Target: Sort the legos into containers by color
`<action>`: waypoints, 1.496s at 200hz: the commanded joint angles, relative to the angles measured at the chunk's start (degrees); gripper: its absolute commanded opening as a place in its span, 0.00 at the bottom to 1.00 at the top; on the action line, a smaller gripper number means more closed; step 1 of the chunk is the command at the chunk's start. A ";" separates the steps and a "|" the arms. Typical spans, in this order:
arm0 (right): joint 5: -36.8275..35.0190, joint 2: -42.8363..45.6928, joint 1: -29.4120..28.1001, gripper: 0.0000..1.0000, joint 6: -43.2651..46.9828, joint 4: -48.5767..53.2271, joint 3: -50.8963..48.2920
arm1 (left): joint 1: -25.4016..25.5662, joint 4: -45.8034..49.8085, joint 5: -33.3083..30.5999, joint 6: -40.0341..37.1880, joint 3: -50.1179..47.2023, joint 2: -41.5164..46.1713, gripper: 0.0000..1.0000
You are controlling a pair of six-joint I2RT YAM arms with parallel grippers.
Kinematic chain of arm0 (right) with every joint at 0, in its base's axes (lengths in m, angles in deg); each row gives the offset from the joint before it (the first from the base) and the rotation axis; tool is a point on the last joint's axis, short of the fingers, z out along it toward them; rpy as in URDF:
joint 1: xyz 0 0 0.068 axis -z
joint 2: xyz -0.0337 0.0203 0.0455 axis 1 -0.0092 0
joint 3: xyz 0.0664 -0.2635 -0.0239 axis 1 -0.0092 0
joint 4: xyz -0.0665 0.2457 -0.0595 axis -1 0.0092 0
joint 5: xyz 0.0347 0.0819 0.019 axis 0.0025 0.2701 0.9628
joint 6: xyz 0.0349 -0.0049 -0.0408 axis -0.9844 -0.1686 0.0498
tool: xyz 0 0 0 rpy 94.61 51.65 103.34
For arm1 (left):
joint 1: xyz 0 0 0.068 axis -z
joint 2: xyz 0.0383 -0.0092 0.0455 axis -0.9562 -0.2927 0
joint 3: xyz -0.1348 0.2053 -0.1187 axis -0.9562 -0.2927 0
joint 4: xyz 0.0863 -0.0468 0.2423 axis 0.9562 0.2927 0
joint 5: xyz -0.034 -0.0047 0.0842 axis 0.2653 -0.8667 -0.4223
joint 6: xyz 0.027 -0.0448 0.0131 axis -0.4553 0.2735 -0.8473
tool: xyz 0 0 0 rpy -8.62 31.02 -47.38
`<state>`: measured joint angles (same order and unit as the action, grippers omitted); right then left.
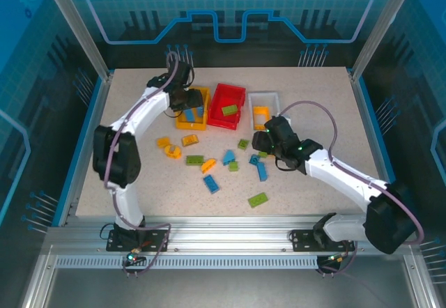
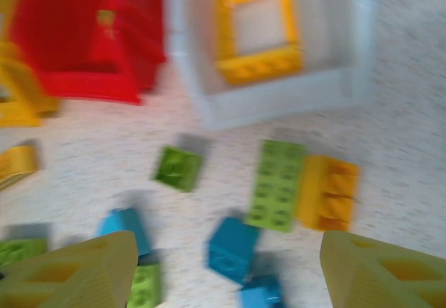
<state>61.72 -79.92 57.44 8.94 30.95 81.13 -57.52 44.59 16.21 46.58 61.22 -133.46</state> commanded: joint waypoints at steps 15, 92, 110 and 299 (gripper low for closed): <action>11.64 -5.97 8.30 0.74 3.76 -1.04 -1.67 | 4.00 -3.81 1.59 3.61 -9.00 12.44 0.62; 22.01 -18.85 15.93 0.70 4.82 -8.92 -0.41 | 10.62 -8.47 2.92 10.95 -29.87 34.31 0.61; 22.69 -20.65 16.28 0.68 4.23 -10.48 -0.26 | 12.19 -8.50 2.76 11.78 -32.35 36.94 0.61; 5.34 -10.31 11.47 0.32 8.91 1.09 6.44 | 20.52 -14.74 2.32 15.31 -34.92 37.55 0.60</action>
<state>72.12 -89.36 70.34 13.49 27.21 79.92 -38.28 34.49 17.70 59.69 27.87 -96.11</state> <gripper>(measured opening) 0.325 0.598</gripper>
